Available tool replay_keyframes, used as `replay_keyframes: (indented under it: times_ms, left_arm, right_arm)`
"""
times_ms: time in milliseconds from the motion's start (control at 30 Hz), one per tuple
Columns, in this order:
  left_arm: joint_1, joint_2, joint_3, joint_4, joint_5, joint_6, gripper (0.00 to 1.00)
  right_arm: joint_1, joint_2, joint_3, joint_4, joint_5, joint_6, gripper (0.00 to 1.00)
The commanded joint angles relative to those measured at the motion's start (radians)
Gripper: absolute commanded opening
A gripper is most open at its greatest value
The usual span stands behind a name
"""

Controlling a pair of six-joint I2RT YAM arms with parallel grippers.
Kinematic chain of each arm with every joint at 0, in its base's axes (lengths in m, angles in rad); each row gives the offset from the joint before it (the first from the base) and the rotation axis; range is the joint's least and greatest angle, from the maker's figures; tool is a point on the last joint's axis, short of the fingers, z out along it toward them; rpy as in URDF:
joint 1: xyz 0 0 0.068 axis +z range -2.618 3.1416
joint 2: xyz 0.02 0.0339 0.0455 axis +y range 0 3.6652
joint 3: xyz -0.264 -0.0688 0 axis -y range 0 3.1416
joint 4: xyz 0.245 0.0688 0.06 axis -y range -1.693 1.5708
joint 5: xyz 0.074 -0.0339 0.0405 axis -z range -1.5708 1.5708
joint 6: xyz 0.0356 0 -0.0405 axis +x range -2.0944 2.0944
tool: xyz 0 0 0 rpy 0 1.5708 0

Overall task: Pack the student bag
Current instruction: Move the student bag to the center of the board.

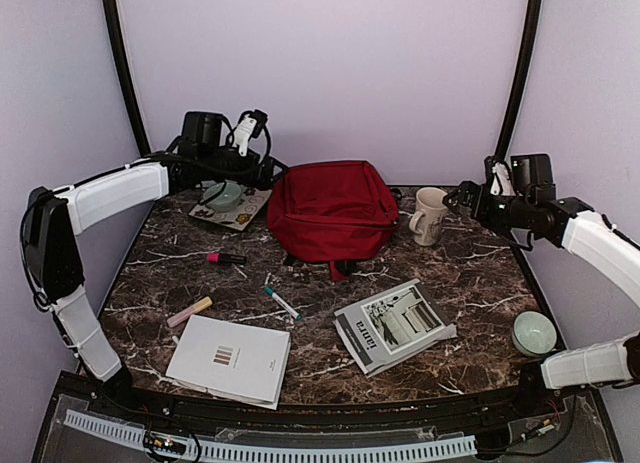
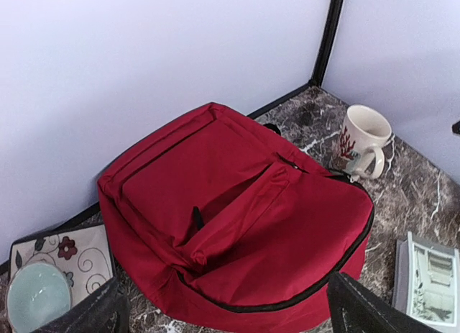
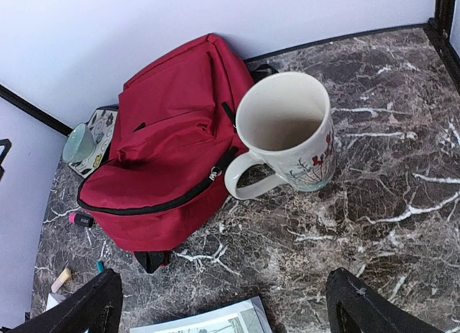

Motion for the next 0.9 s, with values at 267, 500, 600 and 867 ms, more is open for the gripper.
replay_keyframes:
  times_ms: [267,500,600,867]
  left_arm:
    - [-0.085,0.180,0.143,0.014,0.163,0.270,0.97]
    - [-0.129,0.334,0.307,-0.099,0.231,0.391,0.96]
    - [-0.132,0.361,0.344,-0.158,0.344,0.399,0.95]
    - [-0.162,0.400,0.291,-0.089,0.343,0.383,0.85]
  right_arm:
    - [0.006,-0.088,-0.031,0.076,-0.089,-0.169,0.99]
    - [0.009,-0.185,-0.087,0.062,-0.048,-0.118,0.99]
    - [0.012,-0.216,-0.107,0.045,-0.040,-0.100,0.99]
    - [0.018,-0.282,-0.152,0.033,-0.008,-0.047,0.99]
